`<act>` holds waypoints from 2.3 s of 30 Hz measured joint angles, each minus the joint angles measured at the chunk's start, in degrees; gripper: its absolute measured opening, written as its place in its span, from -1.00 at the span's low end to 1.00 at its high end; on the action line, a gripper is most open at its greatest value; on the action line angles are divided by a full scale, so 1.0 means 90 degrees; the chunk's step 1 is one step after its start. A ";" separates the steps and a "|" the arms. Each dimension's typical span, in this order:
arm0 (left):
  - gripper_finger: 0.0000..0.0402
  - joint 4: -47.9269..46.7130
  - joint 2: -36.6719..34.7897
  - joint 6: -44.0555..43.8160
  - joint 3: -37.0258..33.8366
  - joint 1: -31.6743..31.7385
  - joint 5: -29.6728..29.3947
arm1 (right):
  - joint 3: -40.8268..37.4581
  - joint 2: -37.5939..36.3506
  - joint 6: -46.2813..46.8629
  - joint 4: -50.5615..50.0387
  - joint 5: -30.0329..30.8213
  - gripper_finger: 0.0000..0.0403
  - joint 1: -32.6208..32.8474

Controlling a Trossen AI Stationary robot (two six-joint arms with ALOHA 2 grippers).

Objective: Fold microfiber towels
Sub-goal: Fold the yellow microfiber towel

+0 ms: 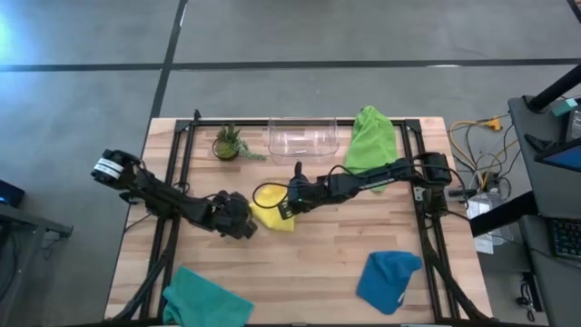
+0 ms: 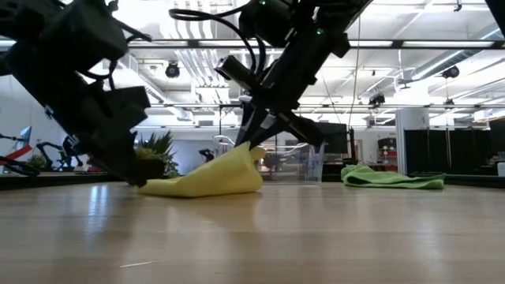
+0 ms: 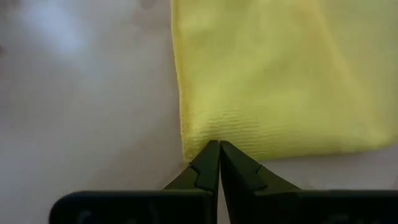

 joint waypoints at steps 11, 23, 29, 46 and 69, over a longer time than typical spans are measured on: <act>-1.00 0.0030 -0.1044 0.0000 -0.0617 0.0106 -0.0418 | -0.0002 -0.0002 0.0002 -0.0255 -0.0058 -0.96 0.0027; -1.00 0.2762 0.0552 0.0222 -0.0961 0.0353 0.0061 | -0.0005 -0.0078 -0.0109 -0.0253 -0.0100 -0.96 0.0066; -1.00 0.3282 0.1080 0.0868 -0.0391 0.0304 0.1125 | -0.0005 -0.0132 -0.0316 -0.0480 -0.0239 -0.96 0.0070; -1.00 0.3299 0.2140 0.1520 0.1094 0.0261 0.2677 | -0.0010 -0.0352 -0.0498 -0.0870 -0.0291 -0.96 0.0255; -1.00 0.3346 0.2233 0.1574 0.1212 0.0253 0.2602 | -0.0010 0.0019 -0.0330 0.0194 -0.0643 -0.71 0.0357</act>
